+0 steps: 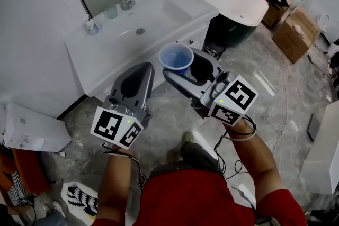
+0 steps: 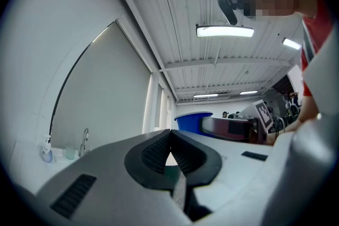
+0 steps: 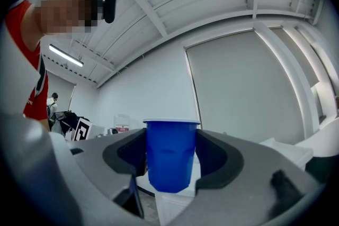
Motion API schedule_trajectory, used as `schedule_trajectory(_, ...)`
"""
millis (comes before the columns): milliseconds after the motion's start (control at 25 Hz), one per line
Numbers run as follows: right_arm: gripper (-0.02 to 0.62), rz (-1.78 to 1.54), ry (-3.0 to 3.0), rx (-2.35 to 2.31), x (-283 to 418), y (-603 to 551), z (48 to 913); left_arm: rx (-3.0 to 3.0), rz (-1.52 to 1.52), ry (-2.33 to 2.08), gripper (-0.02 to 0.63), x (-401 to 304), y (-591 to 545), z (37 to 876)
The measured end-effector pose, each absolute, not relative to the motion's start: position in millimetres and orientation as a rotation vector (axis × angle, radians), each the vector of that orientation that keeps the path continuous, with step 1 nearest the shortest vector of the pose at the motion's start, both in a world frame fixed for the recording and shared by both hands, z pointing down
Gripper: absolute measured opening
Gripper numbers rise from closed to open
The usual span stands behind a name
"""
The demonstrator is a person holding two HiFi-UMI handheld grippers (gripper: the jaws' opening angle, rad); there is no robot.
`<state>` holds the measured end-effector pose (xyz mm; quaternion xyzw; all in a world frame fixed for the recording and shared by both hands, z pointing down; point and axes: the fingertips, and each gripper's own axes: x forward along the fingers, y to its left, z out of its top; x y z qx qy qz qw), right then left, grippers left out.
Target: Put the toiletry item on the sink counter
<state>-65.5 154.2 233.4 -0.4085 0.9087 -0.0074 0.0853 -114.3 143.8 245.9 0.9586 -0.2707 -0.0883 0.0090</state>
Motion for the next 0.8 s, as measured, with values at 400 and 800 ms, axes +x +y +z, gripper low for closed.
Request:
schedule_trajectory(400,0.288,-0.027,2.726,-1.169,-37,70,244,2.986,-0.227,-0.899,0.017,-85,63,259)
schedule_trajectory(800,0.288,-0.010,2.754,-1.091,4,-33,246,2.976,-0.202,-1.006,0.017,-39,-42,264)
